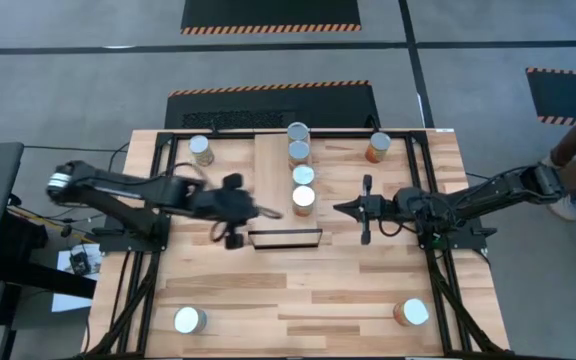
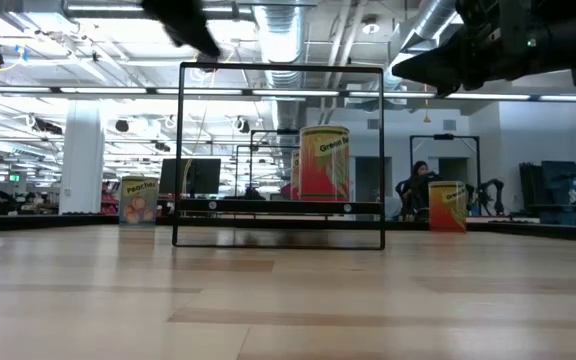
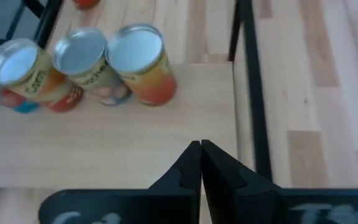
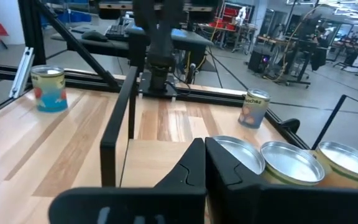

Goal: Pick and place cans onto a shelf
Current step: Align the canned green peas with the other canned green peas on the shelf

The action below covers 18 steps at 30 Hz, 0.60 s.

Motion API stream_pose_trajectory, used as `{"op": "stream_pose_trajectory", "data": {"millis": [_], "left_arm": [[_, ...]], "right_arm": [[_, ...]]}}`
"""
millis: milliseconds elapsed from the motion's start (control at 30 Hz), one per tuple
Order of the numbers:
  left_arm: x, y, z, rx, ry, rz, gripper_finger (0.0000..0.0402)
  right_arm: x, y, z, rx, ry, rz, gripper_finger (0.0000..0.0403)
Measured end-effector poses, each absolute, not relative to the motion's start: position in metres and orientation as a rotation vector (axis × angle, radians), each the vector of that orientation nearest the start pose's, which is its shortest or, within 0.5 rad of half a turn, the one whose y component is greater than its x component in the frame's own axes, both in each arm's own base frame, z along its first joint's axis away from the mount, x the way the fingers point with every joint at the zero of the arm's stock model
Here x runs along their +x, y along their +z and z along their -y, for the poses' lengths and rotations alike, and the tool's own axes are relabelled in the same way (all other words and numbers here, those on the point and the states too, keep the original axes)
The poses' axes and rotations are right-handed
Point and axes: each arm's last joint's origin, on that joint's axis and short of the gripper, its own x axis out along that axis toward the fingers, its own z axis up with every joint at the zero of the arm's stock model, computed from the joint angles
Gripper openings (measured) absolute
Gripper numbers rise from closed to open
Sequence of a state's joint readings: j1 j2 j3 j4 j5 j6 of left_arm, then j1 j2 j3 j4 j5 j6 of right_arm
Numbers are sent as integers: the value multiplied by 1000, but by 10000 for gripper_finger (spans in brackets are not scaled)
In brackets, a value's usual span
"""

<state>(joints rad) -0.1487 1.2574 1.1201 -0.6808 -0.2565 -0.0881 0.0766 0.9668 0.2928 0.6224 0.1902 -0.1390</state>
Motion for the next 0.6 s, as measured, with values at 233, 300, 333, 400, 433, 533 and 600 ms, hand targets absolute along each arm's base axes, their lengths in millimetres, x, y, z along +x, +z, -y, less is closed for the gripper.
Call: {"op": "stream_pose_trajectory", "data": {"millis": [233,300,333,400,433,533,600], "left_arm": [[200,299,30,35,276,-531,0],[191,289,26,50,298,-456,0],[188,282,25,63,299,-414,0],[182,267,19,83,293,-328,0],[179,259,16,86,286,-287,0],[171,237,2,89,295,-193,0],[165,226,-9,94,311,-148,0]], "right_arm": [[195,210,-10,-128,-110,-55,8],[195,210,-11,-114,-124,-59,8],[194,209,-12,-112,-144,-69,8],[194,206,-12,-117,-194,-100,8],[193,204,-12,-123,-227,-121,8],[191,199,-10,-134,-326,-182,8],[190,196,-6,-150,-407,-212,8]]}}
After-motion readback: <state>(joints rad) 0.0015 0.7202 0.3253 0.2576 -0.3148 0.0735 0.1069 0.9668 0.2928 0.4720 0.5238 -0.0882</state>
